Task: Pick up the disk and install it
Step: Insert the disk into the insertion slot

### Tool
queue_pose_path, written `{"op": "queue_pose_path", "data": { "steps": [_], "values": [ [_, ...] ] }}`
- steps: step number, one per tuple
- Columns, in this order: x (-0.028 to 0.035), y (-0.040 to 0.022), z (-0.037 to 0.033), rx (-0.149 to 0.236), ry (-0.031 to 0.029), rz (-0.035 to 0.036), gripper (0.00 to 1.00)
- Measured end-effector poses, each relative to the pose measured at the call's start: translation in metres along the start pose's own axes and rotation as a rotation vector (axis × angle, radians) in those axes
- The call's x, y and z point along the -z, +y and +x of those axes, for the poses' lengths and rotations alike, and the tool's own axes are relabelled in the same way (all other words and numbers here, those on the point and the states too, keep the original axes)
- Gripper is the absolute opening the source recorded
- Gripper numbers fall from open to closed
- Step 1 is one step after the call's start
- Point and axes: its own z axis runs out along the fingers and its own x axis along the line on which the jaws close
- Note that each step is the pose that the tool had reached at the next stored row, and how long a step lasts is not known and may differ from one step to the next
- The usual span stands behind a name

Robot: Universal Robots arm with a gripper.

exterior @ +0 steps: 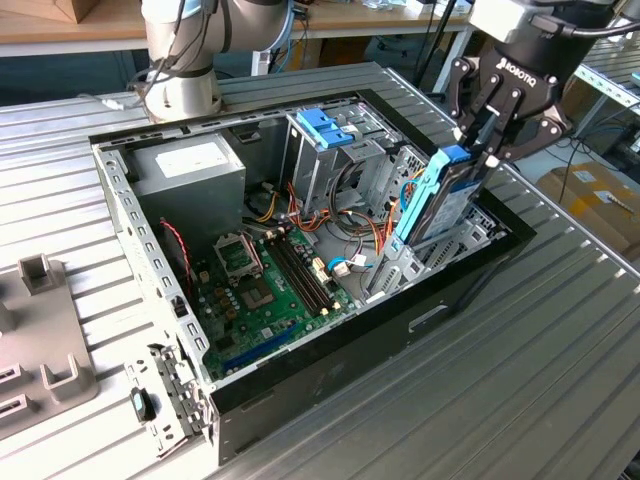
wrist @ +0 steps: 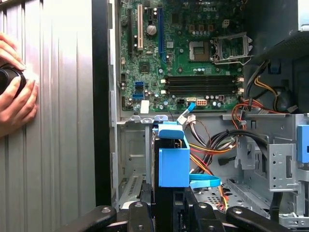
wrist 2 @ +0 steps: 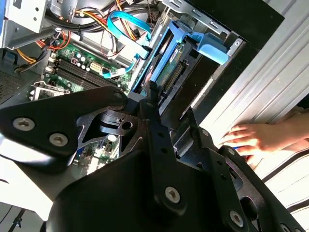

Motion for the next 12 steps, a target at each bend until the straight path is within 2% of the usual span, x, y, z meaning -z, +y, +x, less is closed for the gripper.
{"op": "queue_pose_path", "data": {
  "steps": [12],
  "values": [
    [-0.0242, -0.0002, -0.0008, 0.000, -0.0001, 0.0000, 0.35]
  ]
}}
